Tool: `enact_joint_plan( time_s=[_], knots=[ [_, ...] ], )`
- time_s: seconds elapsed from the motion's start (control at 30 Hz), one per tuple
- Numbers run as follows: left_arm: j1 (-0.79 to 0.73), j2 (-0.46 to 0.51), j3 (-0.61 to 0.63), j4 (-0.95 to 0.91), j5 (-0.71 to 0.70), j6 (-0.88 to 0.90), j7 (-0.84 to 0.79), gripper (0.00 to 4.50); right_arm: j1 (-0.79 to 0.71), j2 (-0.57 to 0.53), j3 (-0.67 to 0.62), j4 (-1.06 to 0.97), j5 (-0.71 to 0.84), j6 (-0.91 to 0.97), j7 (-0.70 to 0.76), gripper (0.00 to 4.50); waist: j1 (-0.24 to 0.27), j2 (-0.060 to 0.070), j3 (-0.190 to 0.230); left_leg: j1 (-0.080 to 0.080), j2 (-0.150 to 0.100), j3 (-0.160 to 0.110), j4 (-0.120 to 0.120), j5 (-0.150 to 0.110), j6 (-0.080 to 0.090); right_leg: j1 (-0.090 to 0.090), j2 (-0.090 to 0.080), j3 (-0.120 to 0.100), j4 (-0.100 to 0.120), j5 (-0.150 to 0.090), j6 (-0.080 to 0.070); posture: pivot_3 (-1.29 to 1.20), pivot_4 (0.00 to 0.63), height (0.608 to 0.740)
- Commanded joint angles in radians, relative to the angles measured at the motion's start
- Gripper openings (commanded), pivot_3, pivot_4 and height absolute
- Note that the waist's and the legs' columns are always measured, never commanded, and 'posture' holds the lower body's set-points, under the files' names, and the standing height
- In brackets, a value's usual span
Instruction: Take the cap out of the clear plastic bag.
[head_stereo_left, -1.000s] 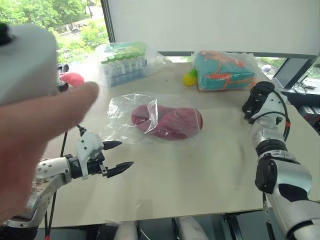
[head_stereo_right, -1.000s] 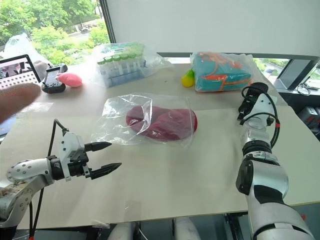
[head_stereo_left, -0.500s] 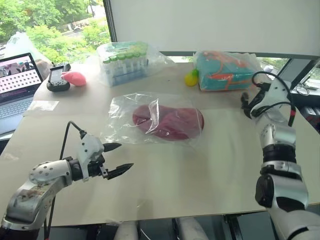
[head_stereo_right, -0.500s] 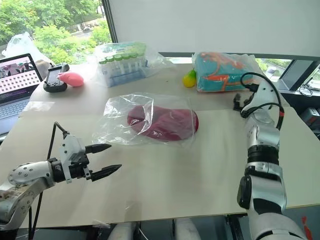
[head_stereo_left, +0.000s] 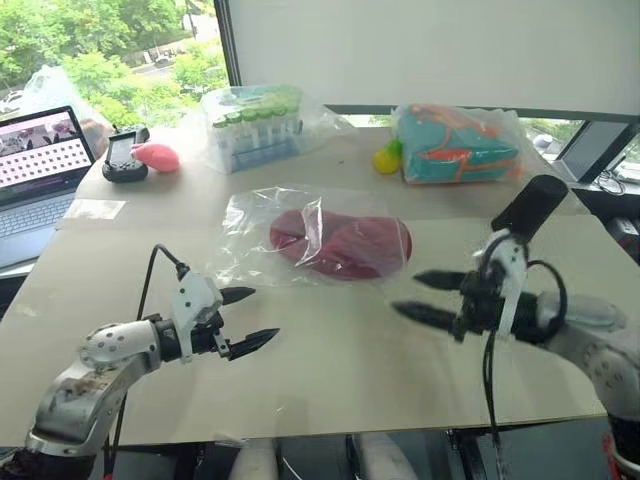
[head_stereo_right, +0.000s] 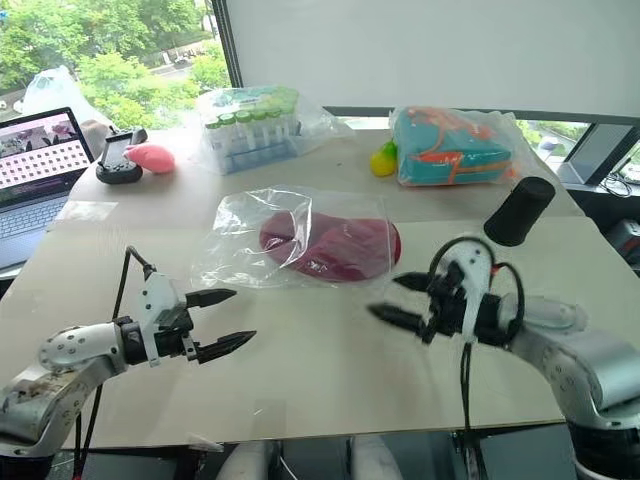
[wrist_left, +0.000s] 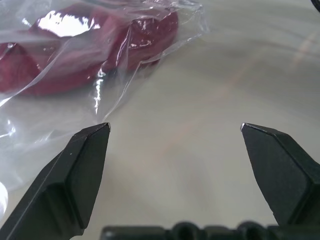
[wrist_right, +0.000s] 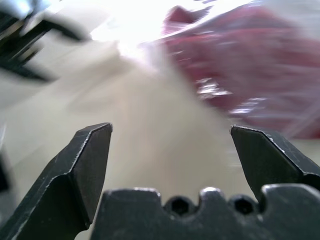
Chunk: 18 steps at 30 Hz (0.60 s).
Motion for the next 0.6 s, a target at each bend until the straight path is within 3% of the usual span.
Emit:
enact_joint_plan(
  time_s=[0.03,0.3,0.43,0.6],
  knots=[
    [-0.013,-0.003,-0.001,-0.010,0.013,-0.033,-0.002,4.50,0.019,-0.008,0.036,-0.022,-0.089,-0.109,0.022,4.48,0.001,0.000,0.000,0.000,0.000,0.000,0.001,0.000,0.000,0.000,0.000,0.000,0.000,0.000,0.000,0.00,0.150,0.740],
    [-0.074,0.038,-0.064,0.066,0.132,-0.157,-0.057,4.50,0.027,0.014,0.070,-0.016,-0.139,-0.109,-0.015,4.48,0.005,0.000,0.000,-0.001,0.000,0.000,0.001,0.000,0.000,-0.001,0.000,0.000,0.000,0.000,0.000,0.00,0.150,0.740],
    [-0.169,0.044,-0.139,0.234,0.303,-0.365,-0.066,4.50,0.040,0.023,0.062,-0.030,-0.137,-0.092,-0.033,4.48,0.008,0.000,0.000,-0.001,-0.001,0.000,0.002,0.000,0.000,-0.001,0.000,0.000,0.001,0.001,0.000,0.00,0.150,0.740],
    [-0.290,-0.036,-0.258,0.402,0.527,-0.618,0.048,4.50,0.081,0.014,0.048,-0.041,-0.150,-0.093,-0.048,4.48,0.020,0.000,0.000,-0.002,-0.001,0.000,0.002,0.000,0.000,-0.001,0.000,0.000,0.000,0.001,0.000,0.00,0.150,0.740]
  ],
)
